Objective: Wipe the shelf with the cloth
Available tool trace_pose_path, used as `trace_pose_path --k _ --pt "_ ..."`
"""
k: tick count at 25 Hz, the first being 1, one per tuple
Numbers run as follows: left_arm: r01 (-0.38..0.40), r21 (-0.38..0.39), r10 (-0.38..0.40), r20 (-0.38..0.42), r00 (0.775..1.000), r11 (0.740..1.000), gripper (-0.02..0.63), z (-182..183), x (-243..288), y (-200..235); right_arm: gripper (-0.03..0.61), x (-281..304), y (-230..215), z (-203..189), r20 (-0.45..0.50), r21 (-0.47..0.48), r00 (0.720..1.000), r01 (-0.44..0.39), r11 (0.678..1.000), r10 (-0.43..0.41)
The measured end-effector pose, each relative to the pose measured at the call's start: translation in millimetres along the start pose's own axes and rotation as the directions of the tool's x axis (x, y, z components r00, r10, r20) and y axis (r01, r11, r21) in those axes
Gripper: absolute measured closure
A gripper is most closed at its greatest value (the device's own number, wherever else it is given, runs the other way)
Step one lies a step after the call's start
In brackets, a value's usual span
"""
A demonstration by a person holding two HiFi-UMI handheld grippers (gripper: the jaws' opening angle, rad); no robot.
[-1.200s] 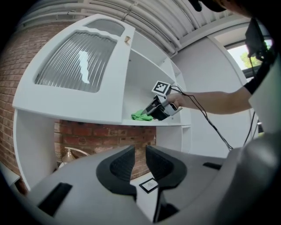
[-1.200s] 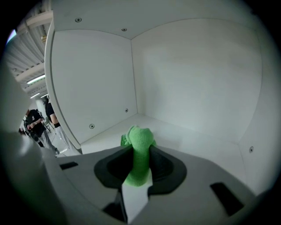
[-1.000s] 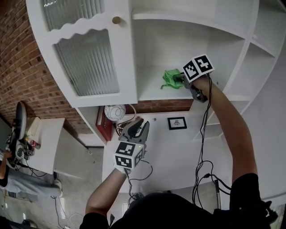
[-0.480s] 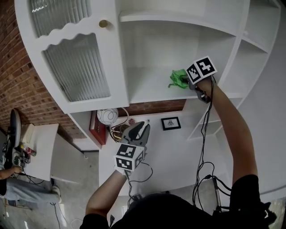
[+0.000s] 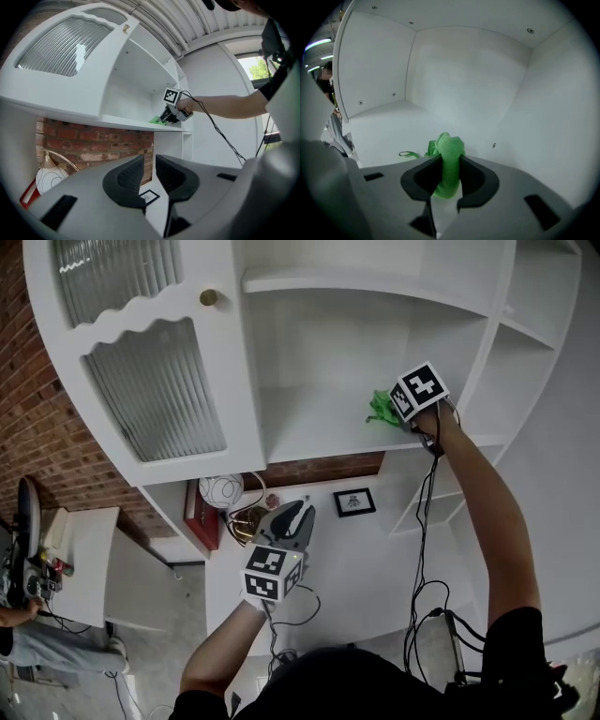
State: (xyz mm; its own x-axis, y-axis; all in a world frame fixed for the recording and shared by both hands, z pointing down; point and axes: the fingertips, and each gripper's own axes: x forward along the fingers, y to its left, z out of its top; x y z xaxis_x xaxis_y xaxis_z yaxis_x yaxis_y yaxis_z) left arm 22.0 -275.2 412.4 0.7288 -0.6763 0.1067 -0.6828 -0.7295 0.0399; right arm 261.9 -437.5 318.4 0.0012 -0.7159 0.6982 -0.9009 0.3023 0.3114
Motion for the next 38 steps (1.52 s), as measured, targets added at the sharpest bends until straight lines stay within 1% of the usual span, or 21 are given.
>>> trace_pose_path --k 3,6,9,12,17,20,22,23,24,25,26,27,28,30,31,32,33,34,35,36,38 --pt "0.010 -0.006 -0.010 -0.002 1.000 1.000 0.537 -0.7 1.6 -2.9 0.488 -3.0 -6.4 -3.5 -0.046 -0.096 0.994 0.092 0.991 -0.097" --pt "0.033 -0.009 -0.033 0.000 0.999 0.999 0.537 -0.8 4.0 -9.9 0.489 -2.8 -8.1 -8.4 -0.097 -0.254 0.969 0.195 0.947 -0.225" --pt "0.045 -0.012 -0.045 0.000 0.999 0.999 0.537 -0.8 5.6 -13.5 0.491 -2.3 -12.4 -14.2 -0.136 -0.406 0.926 0.273 0.872 -0.353" --pt "0.043 -0.016 -0.043 -0.001 0.999 0.999 0.537 -1.2 5.1 -11.7 0.491 -3.8 -22.0 -19.8 -0.160 -0.511 0.878 0.317 0.799 -0.451" --pt "0.033 -0.028 -0.033 -0.004 0.999 0.999 0.537 -4.3 3.1 -8.5 0.491 -6.8 -31.9 -29.6 -0.169 -0.664 0.791 0.350 0.661 -0.588" --pt "0.037 -0.035 -0.037 -0.005 0.999 0.999 0.537 -5.8 2.7 -11.0 0.491 -9.2 -35.1 -29.8 -0.148 -0.747 0.739 0.352 0.564 -0.658" --pt "0.033 -0.040 -0.034 -0.007 0.999 0.999 0.537 -7.1 1.0 -10.9 0.489 -13.0 -36.4 -23.0 -0.098 -0.775 0.721 0.378 0.507 -0.686" --pt "0.029 -0.043 -0.029 -0.009 1.000 0.999 0.537 -7.9 -0.5 -9.6 0.489 -16.5 -35.1 -17.2 -0.065 -0.773 0.723 0.400 0.493 -0.688" --pt "0.021 -0.046 -0.022 -0.012 1.000 0.999 0.537 -8.8 -2.3 -7.2 0.489 -21.0 -31.7 -10.0 -0.031 -0.759 0.735 0.423 0.494 -0.677" --pt "0.011 -0.047 -0.012 -0.014 1.000 0.999 0.537 -9.7 -4.6 -3.9 0.489 -25.9 -26.0 -1.6 0.001 -0.736 0.756 0.444 0.511 -0.654" --pt "-0.001 -0.050 0.000 -0.016 1.000 0.999 0.537 -10.5 -7.2 0.1 0.489 -31.1 -18.2 7.7 0.032 -0.705 0.784 0.458 0.542 -0.620" --pt "-0.014 -0.054 0.013 -0.017 1.000 0.998 0.537 -11.1 -10.1 4.4 0.489 -35.9 -8.8 17.6 0.060 -0.666 0.816 0.461 0.586 -0.574" --pt "-0.027 -0.059 0.026 -0.017 0.999 0.998 0.537 -11.4 -13.1 8.6 0.489 -40.4 1.7 27.8 0.086 -0.619 0.852 0.452 0.642 -0.516" --pt "-0.053 -0.066 0.052 -0.017 0.998 0.996 0.537 -11.0 -19.4 15.2 0.488 -48.3 25.0 47.6 0.136 -0.503 0.921 0.382 0.776 -0.366" --pt "-0.065 -0.066 0.064 -0.016 0.998 0.996 0.537 -10.5 -22.7 17.7 0.488 -52.7 37.0 57.9 0.166 -0.438 0.946 0.325 0.838 -0.280" --pt "-0.076 -0.065 0.075 -0.016 0.997 0.995 0.537 -9.9 -26.2 19.9 0.488 -58.0 49.2 68.8 0.204 -0.375 0.960 0.260 0.890 -0.194" --pt "-0.087 -0.064 0.086 -0.015 0.996 0.994 0.537 -9.3 -30.0 22.2 0.488 -63.6 61.8 79.7 0.246 -0.316 0.963 0.186 0.930 -0.108" --pt "-0.099 -0.063 0.098 -0.014 0.995 0.993 0.537 -8.9 -34.1 24.6 0.488 -68.5 75.6 89.4 0.284 -0.263 0.959 0.097 0.960 -0.019" --pt "-0.111 -0.064 0.111 -0.015 0.994 0.992 0.537 -8.9 -38.5 27.1 0.488 -72.2 90.7 97.0 0.316 -0.214 0.946 -0.005 0.977 0.074" --pt "-0.125 -0.066 0.124 -0.016 0.992 0.990 0.537 -9.3 -43.2 29.7 0.488 -75.2 106.2 103.0 0.343 -0.171 0.925 -0.111 0.979 0.165" --pt "-0.151 -0.070 0.150 -0.019 0.989 0.986 0.537 -10.7 -52.7 34.5 0.488 -79.1 135.1 111.6 0.385 -0.105 0.868 -0.296 0.949 0.313"
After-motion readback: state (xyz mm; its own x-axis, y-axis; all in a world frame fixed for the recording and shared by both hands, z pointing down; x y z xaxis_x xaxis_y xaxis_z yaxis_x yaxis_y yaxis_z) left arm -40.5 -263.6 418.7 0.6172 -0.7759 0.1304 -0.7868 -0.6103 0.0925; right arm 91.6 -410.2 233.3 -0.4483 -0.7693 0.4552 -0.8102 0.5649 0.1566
